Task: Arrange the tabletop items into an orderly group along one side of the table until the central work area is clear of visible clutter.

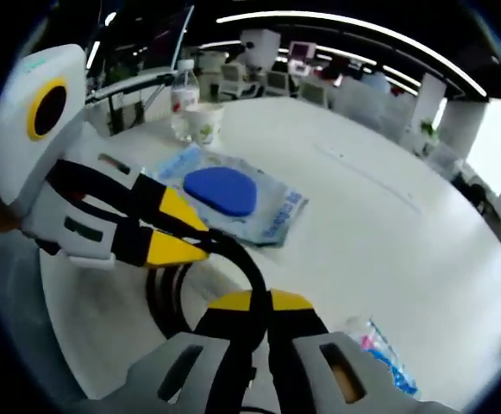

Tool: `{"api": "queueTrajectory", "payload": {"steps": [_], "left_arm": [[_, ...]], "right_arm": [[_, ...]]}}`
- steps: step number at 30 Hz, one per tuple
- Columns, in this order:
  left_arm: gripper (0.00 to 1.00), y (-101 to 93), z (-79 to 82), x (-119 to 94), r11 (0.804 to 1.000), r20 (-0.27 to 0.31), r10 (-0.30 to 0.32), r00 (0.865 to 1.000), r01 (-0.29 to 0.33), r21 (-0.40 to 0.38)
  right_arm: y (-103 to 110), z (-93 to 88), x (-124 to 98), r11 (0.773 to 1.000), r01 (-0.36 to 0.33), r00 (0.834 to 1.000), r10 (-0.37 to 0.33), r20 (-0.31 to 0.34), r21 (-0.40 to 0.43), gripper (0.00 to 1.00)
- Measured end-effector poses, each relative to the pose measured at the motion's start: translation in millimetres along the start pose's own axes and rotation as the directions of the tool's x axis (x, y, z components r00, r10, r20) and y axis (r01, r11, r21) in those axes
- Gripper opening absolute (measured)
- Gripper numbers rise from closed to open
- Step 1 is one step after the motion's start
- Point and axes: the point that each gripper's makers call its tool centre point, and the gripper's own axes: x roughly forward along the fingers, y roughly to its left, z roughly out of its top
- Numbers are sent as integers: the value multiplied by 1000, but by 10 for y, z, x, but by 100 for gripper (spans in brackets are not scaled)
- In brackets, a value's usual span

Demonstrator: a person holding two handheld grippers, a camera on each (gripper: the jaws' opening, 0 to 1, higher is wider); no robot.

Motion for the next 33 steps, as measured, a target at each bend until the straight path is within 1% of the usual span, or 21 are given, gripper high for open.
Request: {"api": "queueTrajectory", "payload": {"steps": [5, 7, 9, 13, 18, 22, 23, 25, 27, 31, 33], "left_arm": [[5, -92, -39, -45, 1000, -18, -11, 1000, 11, 6], [6, -124, -73, -48, 1000, -29, -19, 999, 20, 11], [6, -161, -130, -36, 1000, -46, -30, 998, 30, 5], [7, -190, -214, -23, 999, -72, -30, 997, 30, 9], [9, -222, -322, -25, 999, -104, -39, 994, 40, 8], [9, -218, -340, -39, 999, -106, -35, 994, 36, 11], [10, -217, -337, -44, 999, -103, -34, 994, 36, 11], [10, -210, -324, -57, 999, -97, -31, 995, 32, 10], [12, -200, -318, -60, 1000, -93, -28, 995, 29, 8], [16, -190, -332, -69, 1000, -100, -24, 995, 24, 2], [18, -185, -321, -95, 1000, -96, -21, 995, 21, -5]], "right_arm": [[81, -107, -34, 999, -11, 1000, 12, -19, 47, 1], [126, -187, -23, 997, -28, 998, 32, -49, 75, 1], [153, -242, -5, 996, -37, 997, 42, -71, 78, 1], [188, -275, 15, 997, -37, 996, 43, -81, 73, 2], [247, -336, 40, 995, -45, 992, 55, -111, 91, 3], [254, -362, 56, 994, -37, 991, 49, -121, 105, 4], [252, -353, 63, 994, -36, 992, 49, -115, 108, 5], [259, -348, 64, 993, -38, 992, 51, -116, 116, 7], [279, -339, 59, 991, -47, 992, 60, -112, 122, 11], [270, -348, 49, 990, -39, 992, 55, -117, 133, 16], [251, -351, 32, 989, -33, 992, 49, -116, 142, 21]]}}
